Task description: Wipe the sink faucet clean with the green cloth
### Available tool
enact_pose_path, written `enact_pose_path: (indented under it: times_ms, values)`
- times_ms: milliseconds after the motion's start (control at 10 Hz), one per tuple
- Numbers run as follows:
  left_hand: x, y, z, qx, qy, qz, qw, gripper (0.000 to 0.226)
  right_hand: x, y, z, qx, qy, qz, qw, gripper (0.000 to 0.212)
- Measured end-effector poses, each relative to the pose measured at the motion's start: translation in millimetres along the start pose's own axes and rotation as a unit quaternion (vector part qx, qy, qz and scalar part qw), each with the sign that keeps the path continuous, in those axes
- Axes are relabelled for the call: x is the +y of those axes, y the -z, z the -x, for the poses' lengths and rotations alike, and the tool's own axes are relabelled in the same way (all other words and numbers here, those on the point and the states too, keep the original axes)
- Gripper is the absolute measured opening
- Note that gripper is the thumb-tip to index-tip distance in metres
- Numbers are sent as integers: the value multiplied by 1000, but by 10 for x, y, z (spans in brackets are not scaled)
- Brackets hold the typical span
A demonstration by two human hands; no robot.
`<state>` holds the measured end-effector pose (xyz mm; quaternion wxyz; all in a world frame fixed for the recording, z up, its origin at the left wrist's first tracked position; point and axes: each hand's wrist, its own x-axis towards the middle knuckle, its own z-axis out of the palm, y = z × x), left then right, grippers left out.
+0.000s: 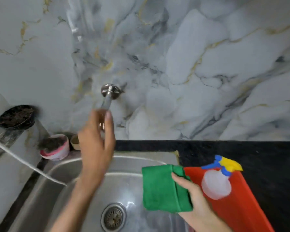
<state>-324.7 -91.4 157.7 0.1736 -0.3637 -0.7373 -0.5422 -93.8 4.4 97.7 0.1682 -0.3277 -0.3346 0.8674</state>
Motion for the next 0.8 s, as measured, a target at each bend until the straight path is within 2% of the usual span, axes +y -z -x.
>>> enact_pose_path:
  times_ms: [100, 200, 300, 400, 500, 600, 700, 800]
  values:
    - [609, -193, 1189, -194, 198, 87, 957, 40, -106, 651, 308, 65, -22, -22, 997, 37]
    - [992, -640, 1943, -383, 368, 144, 835, 36, -219, 1258, 501, 91, -34, -4, 995, 38]
    - [1240, -1119, 2336, -401, 508, 253, 719, 27, -300, 1739, 541, 116, -10, 97, 988, 31]
    - [1325, -1516, 2629, -389, 519, 233, 725, 19, -334, 2135, 484, 145, -4, 222, 964, 26]
    - [1340, -1776, 2908, -388, 494, 128, 767, 26, -322, 2459, 402, 175, -30, 352, 919, 21]
    - [1384, -1845, 3091, -392, 457, 34, 798, 31, -298, 2630, 369, 176, -60, 454, 871, 55]
    - [1413, -1871, 3212, -404, 419, -32, 812, 36, -279, 2698, 373, 165, -75, 484, 856, 74]
    - [1578, -1805, 3204, -431, 385, -84, 812, 39, -380, 2666, 511, 141, -62, 553, 819, 79]
